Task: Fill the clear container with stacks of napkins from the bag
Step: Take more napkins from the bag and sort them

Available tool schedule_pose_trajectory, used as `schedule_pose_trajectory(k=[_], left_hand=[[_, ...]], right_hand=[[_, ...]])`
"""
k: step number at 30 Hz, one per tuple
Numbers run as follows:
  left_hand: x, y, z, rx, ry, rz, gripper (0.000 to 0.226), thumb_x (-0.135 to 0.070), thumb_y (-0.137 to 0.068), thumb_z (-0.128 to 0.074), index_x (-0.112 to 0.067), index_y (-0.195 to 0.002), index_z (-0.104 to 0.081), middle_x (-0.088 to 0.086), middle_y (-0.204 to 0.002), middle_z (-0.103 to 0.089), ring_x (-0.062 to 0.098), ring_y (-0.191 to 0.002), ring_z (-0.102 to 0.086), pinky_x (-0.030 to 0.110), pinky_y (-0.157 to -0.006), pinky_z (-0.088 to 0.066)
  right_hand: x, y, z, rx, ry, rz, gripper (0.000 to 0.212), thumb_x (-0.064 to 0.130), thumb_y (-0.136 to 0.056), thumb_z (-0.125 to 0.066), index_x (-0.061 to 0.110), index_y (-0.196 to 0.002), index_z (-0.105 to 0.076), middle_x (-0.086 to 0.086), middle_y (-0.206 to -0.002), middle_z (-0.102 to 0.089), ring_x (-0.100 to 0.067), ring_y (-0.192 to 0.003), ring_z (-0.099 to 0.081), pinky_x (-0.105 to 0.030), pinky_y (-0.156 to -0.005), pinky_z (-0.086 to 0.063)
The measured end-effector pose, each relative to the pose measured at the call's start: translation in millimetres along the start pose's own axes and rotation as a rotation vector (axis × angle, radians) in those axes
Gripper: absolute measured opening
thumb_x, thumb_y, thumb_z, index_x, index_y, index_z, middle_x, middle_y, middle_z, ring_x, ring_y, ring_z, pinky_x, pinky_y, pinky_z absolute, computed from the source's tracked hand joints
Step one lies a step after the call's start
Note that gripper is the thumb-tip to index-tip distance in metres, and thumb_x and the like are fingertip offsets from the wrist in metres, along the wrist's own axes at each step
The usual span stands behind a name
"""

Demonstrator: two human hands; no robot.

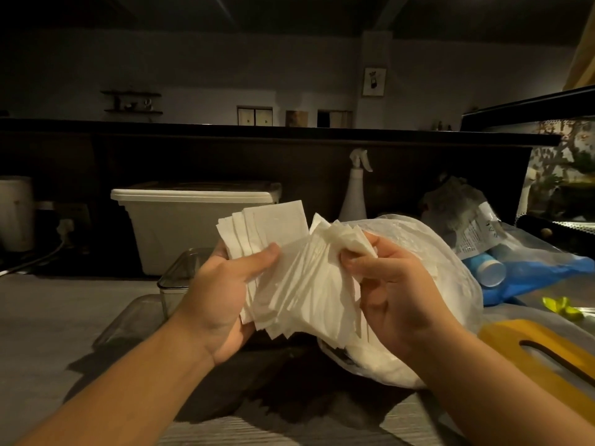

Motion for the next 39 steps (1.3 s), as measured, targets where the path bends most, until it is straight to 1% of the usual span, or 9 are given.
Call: schedule_pose_trajectory(k=[2, 6, 11, 14, 19, 25, 30, 33, 39], left_hand=[[-1, 0, 1, -0.043, -0.034, -0.019, 0.042, -0.011, -0.08, -0.064, -0.019, -0.121, -0.065, 0.009, -0.104, -0.076, 0.025, -0.09, -0.074, 0.037, -0.064, -0.061], [-5, 0, 4, -0.085, -0.111, -0.048, 0.031, -0.007, -0.087, -0.063, -0.026, -0.112, -0.063, 0.004, -0.097, -0.077, 0.022, -0.088, -0.074, 0.036, -0.064, -0.06], [-5, 3, -1, 0.005, -0.212, -0.015, 0.046, -0.022, -0.063, -0.065, -0.029, -0.109, -0.063, 0.004, -0.097, -0.077, 0.025, -0.09, -0.074, 0.039, -0.07, -0.059], [-1, 6, -6, 0.053, -0.244, 0.017, 0.044, -0.026, -0.06, -0.064, -0.028, -0.103, -0.066, 0.002, -0.092, -0.078, 0.022, -0.085, -0.075, 0.043, -0.078, -0.059], [6, 9, -11, 0.099, -0.204, 0.078, 0.032, -0.028, -0.066, -0.06, -0.03, -0.094, -0.075, 0.008, -0.1, -0.077, 0.029, -0.096, -0.073, 0.055, -0.092, -0.054], [11, 10, -17, 0.195, -0.126, 0.16, 0.032, -0.037, -0.08, -0.057, -0.023, -0.097, -0.08, 0.015, -0.109, -0.074, 0.03, -0.096, -0.073, 0.045, -0.086, -0.057], [14, 8, -13, 0.213, -0.141, 0.182, 0.038, -0.039, -0.082, -0.064, -0.018, -0.112, -0.075, 0.017, -0.116, -0.071, 0.034, -0.106, -0.069, 0.049, -0.091, -0.055], [15, 7, -11, 0.203, -0.142, 0.181, 0.041, -0.043, -0.079, -0.066, -0.019, -0.11, -0.076, 0.017, -0.114, -0.072, 0.035, -0.104, -0.07, 0.05, -0.092, -0.054], [12, 9, -16, 0.315, -0.135, 0.122, 0.041, -0.037, -0.075, -0.077, -0.021, -0.112, -0.075, 0.013, -0.117, -0.071, 0.031, -0.111, -0.068, 0.044, -0.091, -0.057]], right_hand=[[4, 0, -2, 0.046, 0.005, 0.078, 0.019, -0.006, -0.071, -0.068, 0.007, -0.085, -0.071, -0.006, -0.097, -0.074, -0.017, -0.09, -0.072, -0.028, -0.076, -0.055], [17, 4, -6, 0.132, 0.08, 0.297, 0.019, 0.005, -0.055, -0.081, 0.019, -0.067, -0.077, -0.001, -0.119, -0.068, -0.016, -0.116, -0.063, -0.027, -0.082, -0.056], [25, 17, -16, 0.141, 0.415, 0.525, 0.015, 0.04, -0.059, -0.081, 0.033, -0.072, -0.078, 0.017, -0.121, -0.062, -0.007, -0.117, -0.057, -0.028, -0.084, -0.059], [21, 18, -18, 0.134, 0.527, 0.564, 0.019, 0.046, -0.061, -0.079, 0.035, -0.077, -0.077, 0.021, -0.122, -0.06, -0.007, -0.119, -0.055, -0.022, -0.09, -0.055], [14, 18, -20, 0.124, 0.665, 0.615, 0.02, 0.033, -0.067, -0.084, 0.034, -0.085, -0.076, 0.022, -0.126, -0.057, -0.009, -0.125, -0.051, -0.027, -0.098, -0.051], [10, 14, -17, 0.075, 0.694, 0.531, 0.024, 0.02, -0.072, -0.088, 0.037, -0.082, -0.076, 0.026, -0.127, -0.054, 0.0, -0.125, -0.045, -0.037, -0.102, -0.048], [10, 18, -19, 0.078, 0.866, 0.662, 0.024, 0.019, -0.075, -0.083, 0.038, -0.087, -0.074, 0.025, -0.13, -0.05, -0.005, -0.123, -0.045, -0.022, -0.095, -0.044], [9, 20, -20, 0.056, 0.925, 0.74, 0.022, 0.024, -0.075, -0.075, 0.038, -0.09, -0.071, 0.023, -0.128, -0.049, -0.009, -0.123, -0.044, -0.025, -0.097, -0.046], [10, 13, -14, 0.009, 0.708, 0.606, 0.019, 0.017, -0.081, -0.081, 0.032, -0.089, -0.073, 0.015, -0.108, -0.056, -0.006, -0.11, -0.054, -0.019, -0.086, -0.05]])
Point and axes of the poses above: each hand's wrist, its own y-axis away from the middle knuckle, its own z-axis out of the back of the hand, x = y × z, the point moved 5 cm from there along -y, towards the middle knuckle
